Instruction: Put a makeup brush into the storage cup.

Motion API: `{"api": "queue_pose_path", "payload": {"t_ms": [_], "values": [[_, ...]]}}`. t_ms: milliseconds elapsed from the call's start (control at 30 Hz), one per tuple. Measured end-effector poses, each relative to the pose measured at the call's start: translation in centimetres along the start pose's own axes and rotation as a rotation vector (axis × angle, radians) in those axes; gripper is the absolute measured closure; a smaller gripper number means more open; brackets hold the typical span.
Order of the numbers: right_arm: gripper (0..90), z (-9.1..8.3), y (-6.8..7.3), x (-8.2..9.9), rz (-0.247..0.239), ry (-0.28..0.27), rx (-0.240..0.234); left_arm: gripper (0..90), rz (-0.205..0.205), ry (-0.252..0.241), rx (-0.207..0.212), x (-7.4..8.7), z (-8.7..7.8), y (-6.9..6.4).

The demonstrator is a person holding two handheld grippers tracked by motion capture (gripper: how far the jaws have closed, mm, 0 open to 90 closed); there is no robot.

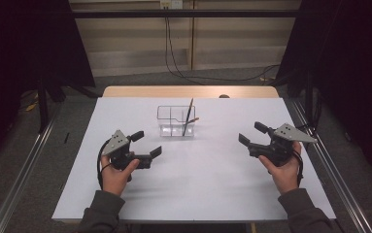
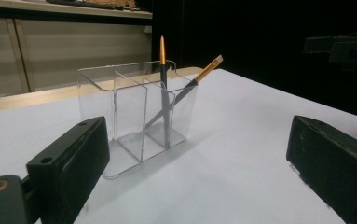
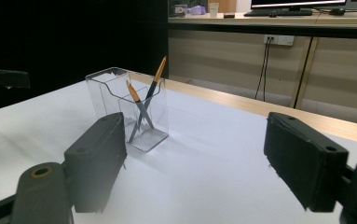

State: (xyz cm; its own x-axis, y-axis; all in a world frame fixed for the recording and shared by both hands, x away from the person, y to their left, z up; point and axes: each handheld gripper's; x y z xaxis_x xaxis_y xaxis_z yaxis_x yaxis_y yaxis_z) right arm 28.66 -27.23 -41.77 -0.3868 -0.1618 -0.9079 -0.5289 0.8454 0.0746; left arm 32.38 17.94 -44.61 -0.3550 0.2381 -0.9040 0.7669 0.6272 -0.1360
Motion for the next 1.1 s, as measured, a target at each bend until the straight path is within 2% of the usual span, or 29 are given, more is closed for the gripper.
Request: {"api": "queue_pose_path", "payload": {"t_ms": [67, 100, 400, 500, 633, 767, 1100], "values": [[21.0, -0.2, 0.0, 0.1, -0.002, -0.005, -0.002, 5.6, -0.006, -0.013, 0.02, 0.0, 0.0, 0.0], [21.0, -0.3, -0.1, 0.1, -0.003, -0.007, -0.002, 5.6, -0.008, -0.005, 0.009, 0.0, -0.1, 0.0], [21.0, -0.3, 0.0, 0.2, -0.004, -0.012, -0.01, 5.7, -0.009, -0.006, -0.003, 0.1, -0.2, 0.1], [21.0, -0.4, 0.2, 0.1, -0.024, -0.01, -0.017, 5.6, -0.016, -0.01, 0.005, 0.1, -0.2, 0.1], [21.0, -0.6, 0.4, 0.1, -0.038, -0.01, -0.025, 5.6, -0.003, -0.005, 0.002, 0.1, -0.4, 0.2], [21.0, -0.9, 0.5, 0.0, -0.028, -0.025, -0.019, 5.6, -0.016, -0.013, -0.002, 0.1, -0.4, 0.2], [20.8, -1.2, 0.3, 0.0, -0.025, -0.028, -0.022, 5.7, -0.007, -0.001, 0.0, 0.2, -0.4, 0.2]]}}
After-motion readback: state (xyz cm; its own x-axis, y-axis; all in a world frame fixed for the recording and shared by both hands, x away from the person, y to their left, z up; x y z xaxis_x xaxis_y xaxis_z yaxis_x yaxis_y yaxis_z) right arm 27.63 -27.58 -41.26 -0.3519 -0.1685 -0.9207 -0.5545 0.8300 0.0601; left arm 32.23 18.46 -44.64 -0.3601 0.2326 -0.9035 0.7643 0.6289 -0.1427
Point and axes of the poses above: each handheld gripper's, and its own axes: z roughly forward along the jaws, x roughly out of its underside, y roughly to its left, and after that the axes turned 13 degrees about y, right-handed
